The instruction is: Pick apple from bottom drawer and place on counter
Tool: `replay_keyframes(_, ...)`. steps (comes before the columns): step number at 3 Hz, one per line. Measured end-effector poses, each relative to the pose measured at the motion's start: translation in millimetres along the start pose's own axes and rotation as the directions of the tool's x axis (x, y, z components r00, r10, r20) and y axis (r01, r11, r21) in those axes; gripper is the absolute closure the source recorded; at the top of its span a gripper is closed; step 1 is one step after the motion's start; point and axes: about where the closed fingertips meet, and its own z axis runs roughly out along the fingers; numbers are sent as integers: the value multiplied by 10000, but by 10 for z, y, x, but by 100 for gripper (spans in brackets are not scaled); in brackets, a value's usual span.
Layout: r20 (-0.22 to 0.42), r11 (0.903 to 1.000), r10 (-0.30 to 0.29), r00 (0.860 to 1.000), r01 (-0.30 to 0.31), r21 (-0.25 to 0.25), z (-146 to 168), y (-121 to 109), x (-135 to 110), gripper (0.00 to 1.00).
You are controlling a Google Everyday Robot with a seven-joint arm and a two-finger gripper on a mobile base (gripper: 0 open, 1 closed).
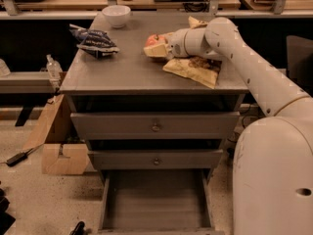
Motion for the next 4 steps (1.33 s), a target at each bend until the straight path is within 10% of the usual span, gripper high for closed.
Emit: replay_keyframes(4,-12,9999,12,10000,-12,-100,63,45,10,0)
